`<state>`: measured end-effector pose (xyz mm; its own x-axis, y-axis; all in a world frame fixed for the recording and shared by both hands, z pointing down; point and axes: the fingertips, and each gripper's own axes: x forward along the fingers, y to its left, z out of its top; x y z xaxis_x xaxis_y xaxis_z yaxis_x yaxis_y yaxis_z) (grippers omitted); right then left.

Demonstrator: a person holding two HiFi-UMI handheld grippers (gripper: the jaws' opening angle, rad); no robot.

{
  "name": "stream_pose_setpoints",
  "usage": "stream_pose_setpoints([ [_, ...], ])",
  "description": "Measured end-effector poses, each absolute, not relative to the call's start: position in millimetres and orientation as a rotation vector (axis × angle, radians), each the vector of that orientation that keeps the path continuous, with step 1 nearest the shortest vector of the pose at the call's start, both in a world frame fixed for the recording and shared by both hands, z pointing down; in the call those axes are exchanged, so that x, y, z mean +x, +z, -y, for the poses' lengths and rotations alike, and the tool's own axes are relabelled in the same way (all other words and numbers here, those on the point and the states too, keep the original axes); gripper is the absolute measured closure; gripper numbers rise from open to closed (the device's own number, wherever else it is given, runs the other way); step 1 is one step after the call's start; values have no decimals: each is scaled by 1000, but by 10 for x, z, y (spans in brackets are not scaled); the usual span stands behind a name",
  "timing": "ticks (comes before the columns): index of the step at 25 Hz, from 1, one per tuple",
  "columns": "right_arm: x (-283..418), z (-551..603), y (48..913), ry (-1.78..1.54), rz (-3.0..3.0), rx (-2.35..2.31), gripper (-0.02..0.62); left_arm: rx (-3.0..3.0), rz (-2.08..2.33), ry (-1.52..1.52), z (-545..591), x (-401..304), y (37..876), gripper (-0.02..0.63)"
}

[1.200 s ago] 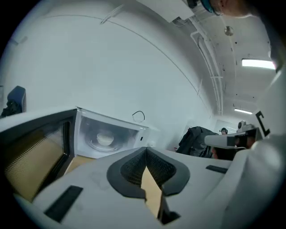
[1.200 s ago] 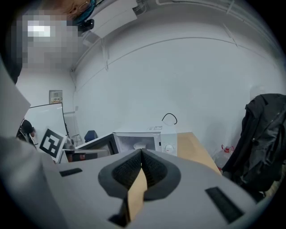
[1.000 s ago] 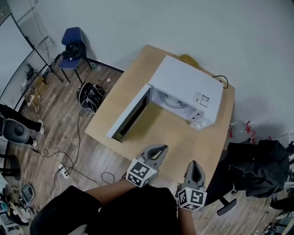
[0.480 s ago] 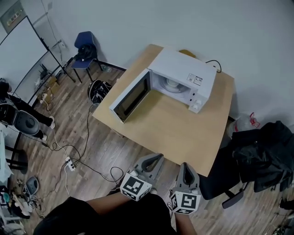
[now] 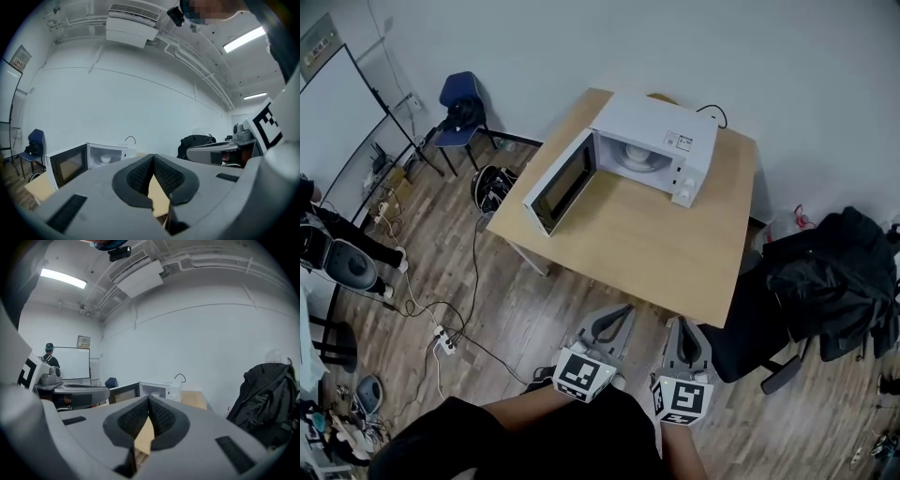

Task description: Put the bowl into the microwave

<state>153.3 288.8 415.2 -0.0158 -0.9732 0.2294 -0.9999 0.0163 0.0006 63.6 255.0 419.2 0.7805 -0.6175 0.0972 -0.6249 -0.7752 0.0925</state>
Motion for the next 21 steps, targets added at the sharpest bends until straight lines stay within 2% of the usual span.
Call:
stream_pose_setpoints([
  [21,486,-2847,4045,193,1931,2222,535,2929,875,35,-2381,-274,4023,594],
])
